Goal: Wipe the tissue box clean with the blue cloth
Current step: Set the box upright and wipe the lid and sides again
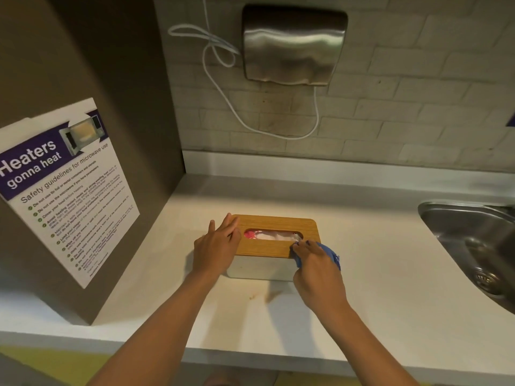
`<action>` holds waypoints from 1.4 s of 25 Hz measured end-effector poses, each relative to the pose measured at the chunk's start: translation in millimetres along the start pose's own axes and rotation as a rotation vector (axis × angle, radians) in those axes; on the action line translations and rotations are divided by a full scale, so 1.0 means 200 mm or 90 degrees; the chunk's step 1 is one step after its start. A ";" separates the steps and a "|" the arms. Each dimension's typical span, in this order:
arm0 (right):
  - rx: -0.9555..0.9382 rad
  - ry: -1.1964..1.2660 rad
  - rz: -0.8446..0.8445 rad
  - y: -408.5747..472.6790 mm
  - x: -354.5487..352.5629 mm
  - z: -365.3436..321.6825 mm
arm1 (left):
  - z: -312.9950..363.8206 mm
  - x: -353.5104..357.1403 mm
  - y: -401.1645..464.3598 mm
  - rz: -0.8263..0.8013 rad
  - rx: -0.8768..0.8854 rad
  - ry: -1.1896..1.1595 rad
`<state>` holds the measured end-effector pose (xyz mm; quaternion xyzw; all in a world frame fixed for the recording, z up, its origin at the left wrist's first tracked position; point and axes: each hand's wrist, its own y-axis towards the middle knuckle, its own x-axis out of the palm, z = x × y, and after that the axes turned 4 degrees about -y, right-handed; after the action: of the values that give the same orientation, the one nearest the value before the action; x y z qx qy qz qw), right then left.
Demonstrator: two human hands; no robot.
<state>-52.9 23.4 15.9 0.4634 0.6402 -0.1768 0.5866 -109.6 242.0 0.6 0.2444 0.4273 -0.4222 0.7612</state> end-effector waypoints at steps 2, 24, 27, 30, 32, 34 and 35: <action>0.030 -0.003 -0.012 0.05 0.00 0.04 | -0.01 0.00 0.00 -0.005 0.006 -0.015; 0.001 0.009 -0.025 0.26 0.02 0.15 | 0.07 0.02 0.03 -0.052 -0.024 0.031; 0.007 0.016 -0.038 0.24 -0.02 0.12 | 0.08 0.07 0.01 -0.021 -0.050 -0.035; 0.018 0.024 -0.065 0.22 -0.09 0.11 | 0.03 0.10 0.01 -0.019 -0.022 -0.083; 0.059 0.020 -0.101 0.30 -0.09 0.13 | 0.01 0.10 0.03 -0.027 -0.001 -0.078; 0.072 -0.006 -0.115 0.42 -0.05 0.10 | 0.01 0.10 0.03 -0.028 0.004 -0.087; 0.062 -0.034 -0.110 0.47 -0.02 0.07 | 0.01 0.10 0.03 -0.029 0.004 -0.094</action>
<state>29.3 58.2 46.5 0.4298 0.6524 -0.2701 0.5627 -97.8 236.1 -16.0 0.2053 0.3738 -0.4575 0.7803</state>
